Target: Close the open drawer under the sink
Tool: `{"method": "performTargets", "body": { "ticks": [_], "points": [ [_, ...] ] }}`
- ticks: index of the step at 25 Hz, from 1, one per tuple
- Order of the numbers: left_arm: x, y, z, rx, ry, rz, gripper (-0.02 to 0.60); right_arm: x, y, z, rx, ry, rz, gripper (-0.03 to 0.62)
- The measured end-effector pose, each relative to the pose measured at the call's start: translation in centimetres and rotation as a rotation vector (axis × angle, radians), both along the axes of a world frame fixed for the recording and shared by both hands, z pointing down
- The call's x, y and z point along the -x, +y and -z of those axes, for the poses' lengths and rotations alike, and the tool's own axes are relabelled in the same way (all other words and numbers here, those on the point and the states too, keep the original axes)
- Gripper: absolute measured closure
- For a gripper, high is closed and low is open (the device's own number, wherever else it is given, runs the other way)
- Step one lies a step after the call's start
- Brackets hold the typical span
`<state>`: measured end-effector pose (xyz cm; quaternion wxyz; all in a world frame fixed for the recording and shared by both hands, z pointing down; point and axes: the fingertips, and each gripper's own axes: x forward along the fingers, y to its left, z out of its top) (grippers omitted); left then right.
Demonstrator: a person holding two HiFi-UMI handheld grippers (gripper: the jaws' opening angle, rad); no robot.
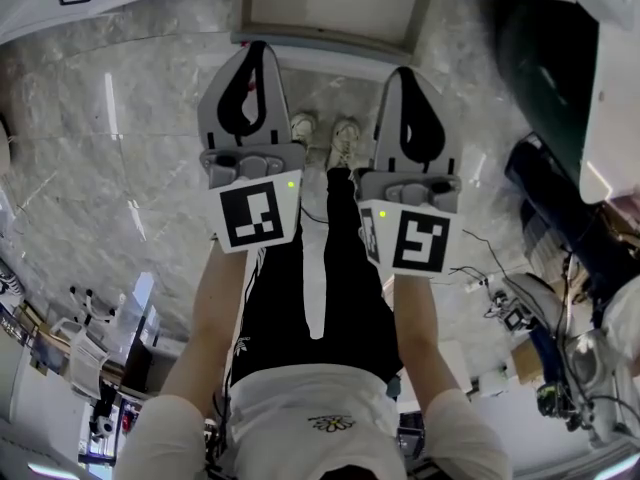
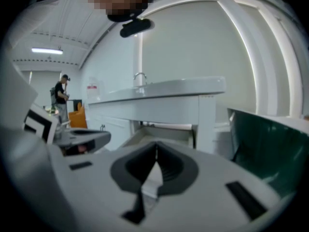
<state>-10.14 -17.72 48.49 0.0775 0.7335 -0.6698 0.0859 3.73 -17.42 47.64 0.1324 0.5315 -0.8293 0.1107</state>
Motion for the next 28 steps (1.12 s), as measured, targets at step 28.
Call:
{"method": "performTargets", "body": {
  "ticks": [28],
  "points": [
    [-5.9,1.3,-15.0,0.354,0.084,-0.160,0.420,-2.1,1.8,-3.2,0.091,-0.003,-0.022,0.565]
  ]
}}
